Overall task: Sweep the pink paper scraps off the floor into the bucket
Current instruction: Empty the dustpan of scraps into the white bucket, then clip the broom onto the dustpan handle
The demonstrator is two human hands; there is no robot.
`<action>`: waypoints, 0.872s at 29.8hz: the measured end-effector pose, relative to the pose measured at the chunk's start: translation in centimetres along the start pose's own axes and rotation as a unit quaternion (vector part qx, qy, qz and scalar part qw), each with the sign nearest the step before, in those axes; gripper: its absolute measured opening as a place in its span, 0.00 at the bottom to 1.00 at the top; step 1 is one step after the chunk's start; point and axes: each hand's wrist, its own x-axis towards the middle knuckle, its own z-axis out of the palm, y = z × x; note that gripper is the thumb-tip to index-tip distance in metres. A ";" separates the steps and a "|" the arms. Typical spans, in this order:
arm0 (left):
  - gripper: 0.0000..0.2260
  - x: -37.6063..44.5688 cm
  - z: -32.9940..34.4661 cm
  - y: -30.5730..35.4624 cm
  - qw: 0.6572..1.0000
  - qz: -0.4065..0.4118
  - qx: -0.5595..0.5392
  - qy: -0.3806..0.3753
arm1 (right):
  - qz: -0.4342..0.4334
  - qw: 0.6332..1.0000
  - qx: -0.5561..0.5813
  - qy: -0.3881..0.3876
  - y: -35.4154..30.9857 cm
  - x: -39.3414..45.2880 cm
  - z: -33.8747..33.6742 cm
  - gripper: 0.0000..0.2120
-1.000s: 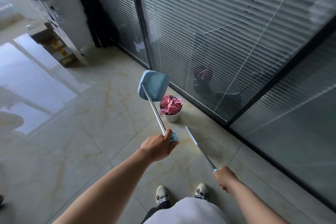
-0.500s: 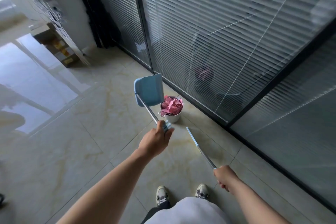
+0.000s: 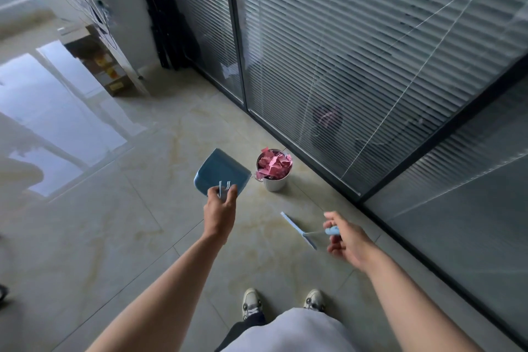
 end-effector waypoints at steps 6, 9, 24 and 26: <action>0.13 0.2 0.2 -2.5 0.997 -0.073 0.003 -0.009 | -0.262 0.939 -0.197 0.103 -3.2 -1.2 0.8 0.09; 0.11 -0.2 0.5 -3.0 0.996 -0.093 0.004 -0.018 | -0.333 0.889 -0.282 0.140 -5.7 -3.1 1.0 0.13; 0.27 -3.2 3.7 -4.8 0.978 -0.162 0.004 -0.131 | -0.603 0.701 -0.345 0.159 -14.0 -11.5 5.6 0.25; 0.28 -3.2 3.9 -4.6 0.976 -0.160 -0.005 -0.145 | -0.614 0.695 -0.344 0.147 -14.3 -11.9 6.2 0.25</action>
